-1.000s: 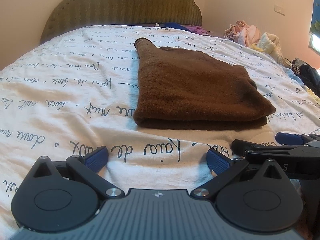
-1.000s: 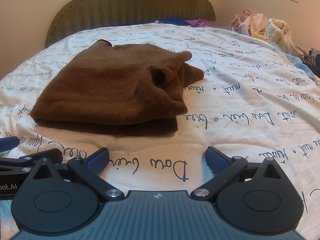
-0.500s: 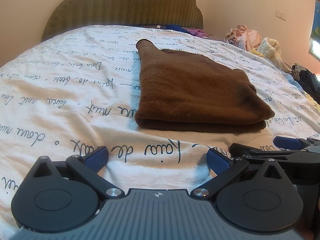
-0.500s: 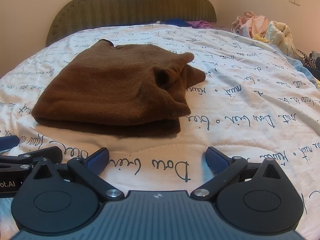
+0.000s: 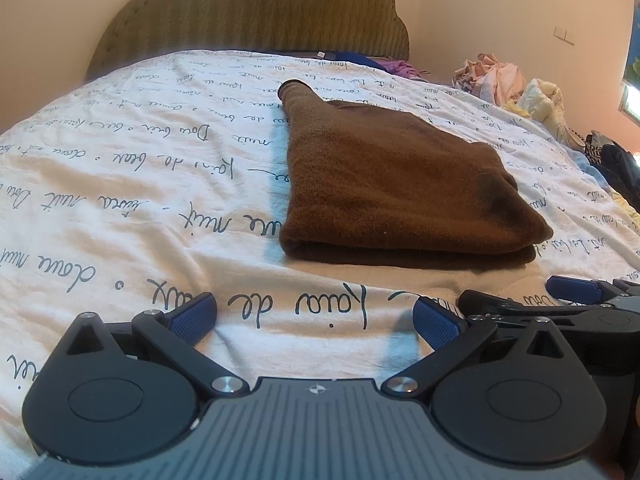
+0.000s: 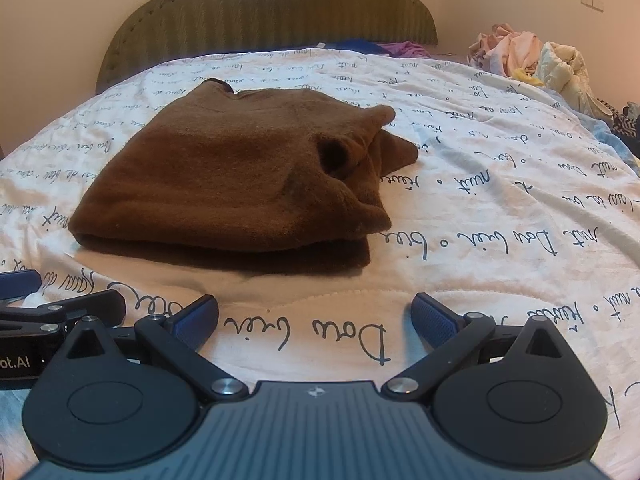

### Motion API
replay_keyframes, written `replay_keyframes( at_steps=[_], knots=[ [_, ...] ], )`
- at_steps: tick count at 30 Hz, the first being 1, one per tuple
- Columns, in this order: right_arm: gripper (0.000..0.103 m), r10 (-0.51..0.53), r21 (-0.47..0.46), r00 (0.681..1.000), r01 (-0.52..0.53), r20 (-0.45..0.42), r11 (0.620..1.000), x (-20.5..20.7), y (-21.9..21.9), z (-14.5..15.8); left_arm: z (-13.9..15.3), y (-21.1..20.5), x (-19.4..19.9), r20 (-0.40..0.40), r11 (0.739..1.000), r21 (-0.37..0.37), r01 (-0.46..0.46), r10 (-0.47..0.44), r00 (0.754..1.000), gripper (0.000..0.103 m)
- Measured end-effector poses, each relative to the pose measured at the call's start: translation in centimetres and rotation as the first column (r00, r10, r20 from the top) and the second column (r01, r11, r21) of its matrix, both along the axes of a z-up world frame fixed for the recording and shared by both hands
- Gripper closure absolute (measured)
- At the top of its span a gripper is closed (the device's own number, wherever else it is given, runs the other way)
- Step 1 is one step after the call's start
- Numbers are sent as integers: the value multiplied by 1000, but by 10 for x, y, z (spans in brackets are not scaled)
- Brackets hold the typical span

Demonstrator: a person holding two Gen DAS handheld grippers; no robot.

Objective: Fold small clothes

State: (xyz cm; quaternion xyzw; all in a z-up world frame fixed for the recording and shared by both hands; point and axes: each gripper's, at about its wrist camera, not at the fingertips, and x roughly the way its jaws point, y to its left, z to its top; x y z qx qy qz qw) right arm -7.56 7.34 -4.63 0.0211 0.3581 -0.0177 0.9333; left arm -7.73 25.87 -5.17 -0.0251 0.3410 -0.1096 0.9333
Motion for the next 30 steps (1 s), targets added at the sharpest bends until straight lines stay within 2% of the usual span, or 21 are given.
replay_keyframes(
  at_steps=[30],
  knots=[
    [0, -13, 14, 1000, 13, 17, 1000, 0, 2, 0, -2, 0, 2, -1, 1000, 10, 8, -8, 1000, 0]
  ],
)
